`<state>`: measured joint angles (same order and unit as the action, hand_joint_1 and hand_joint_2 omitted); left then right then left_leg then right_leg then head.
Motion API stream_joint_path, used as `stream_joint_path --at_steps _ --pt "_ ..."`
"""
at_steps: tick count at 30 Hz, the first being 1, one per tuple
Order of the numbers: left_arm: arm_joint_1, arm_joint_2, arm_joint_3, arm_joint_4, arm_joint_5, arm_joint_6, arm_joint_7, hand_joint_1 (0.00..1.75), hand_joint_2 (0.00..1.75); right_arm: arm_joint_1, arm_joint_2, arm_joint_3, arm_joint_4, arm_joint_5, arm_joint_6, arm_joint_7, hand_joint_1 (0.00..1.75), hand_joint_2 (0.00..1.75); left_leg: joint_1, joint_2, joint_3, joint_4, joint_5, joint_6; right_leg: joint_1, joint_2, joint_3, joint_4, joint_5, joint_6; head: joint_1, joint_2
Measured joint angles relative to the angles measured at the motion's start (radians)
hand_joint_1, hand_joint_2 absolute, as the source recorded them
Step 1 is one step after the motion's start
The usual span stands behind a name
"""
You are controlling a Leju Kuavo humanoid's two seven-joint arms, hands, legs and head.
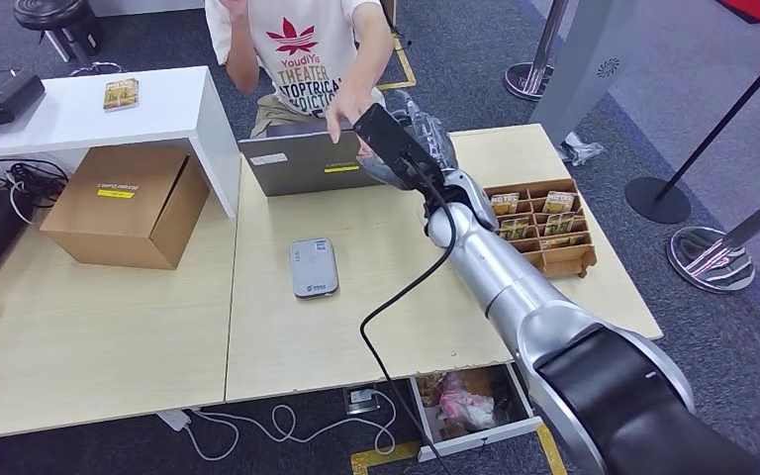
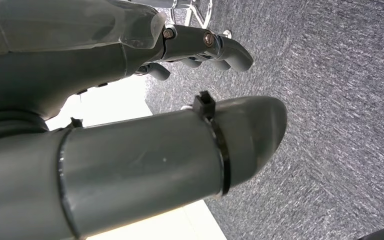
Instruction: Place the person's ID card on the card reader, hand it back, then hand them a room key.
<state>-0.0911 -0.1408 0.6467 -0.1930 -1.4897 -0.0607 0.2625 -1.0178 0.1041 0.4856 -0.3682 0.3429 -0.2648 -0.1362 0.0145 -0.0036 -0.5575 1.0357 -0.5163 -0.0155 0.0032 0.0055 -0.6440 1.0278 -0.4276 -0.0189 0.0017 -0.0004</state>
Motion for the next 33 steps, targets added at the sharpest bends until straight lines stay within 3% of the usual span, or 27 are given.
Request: stream_joint_path --at_steps 19,27,33 --pt "0.008 0.0 0.01 0.0 0.023 0.003 0.008 0.0 0.0 0.033 -0.009 -0.018 -0.032 0.088 -0.027 -0.095 0.0 1.75 0.0 0.0 0.0 0.0 0.0 0.0 0.0 0.0 0.0 0.0 0.0 0.0 0.0 0.0" --pt "0.011 0.0 0.029 0.0 0.033 -0.005 0.012 0.0 0.0 0.073 -0.041 -0.012 -0.056 0.175 -0.06 -0.101 0.0 1.75 0.0 0.0 0.0 0.0 0.0 0.0 0.0 0.0 0.0 0.0 0.0 0.0 0.0 0.0" --pt "0.014 0.0 0.03 0.0 0.018 -0.008 0.002 0.0 0.0 0.105 -0.095 0.003 -0.069 0.261 -0.122 -0.092 0.0 1.75 0.0 0.0 0.0 0.0 0.0 0.0 0.0 -0.001 0.0 0.0 0.0 0.0 0.0 0.0"
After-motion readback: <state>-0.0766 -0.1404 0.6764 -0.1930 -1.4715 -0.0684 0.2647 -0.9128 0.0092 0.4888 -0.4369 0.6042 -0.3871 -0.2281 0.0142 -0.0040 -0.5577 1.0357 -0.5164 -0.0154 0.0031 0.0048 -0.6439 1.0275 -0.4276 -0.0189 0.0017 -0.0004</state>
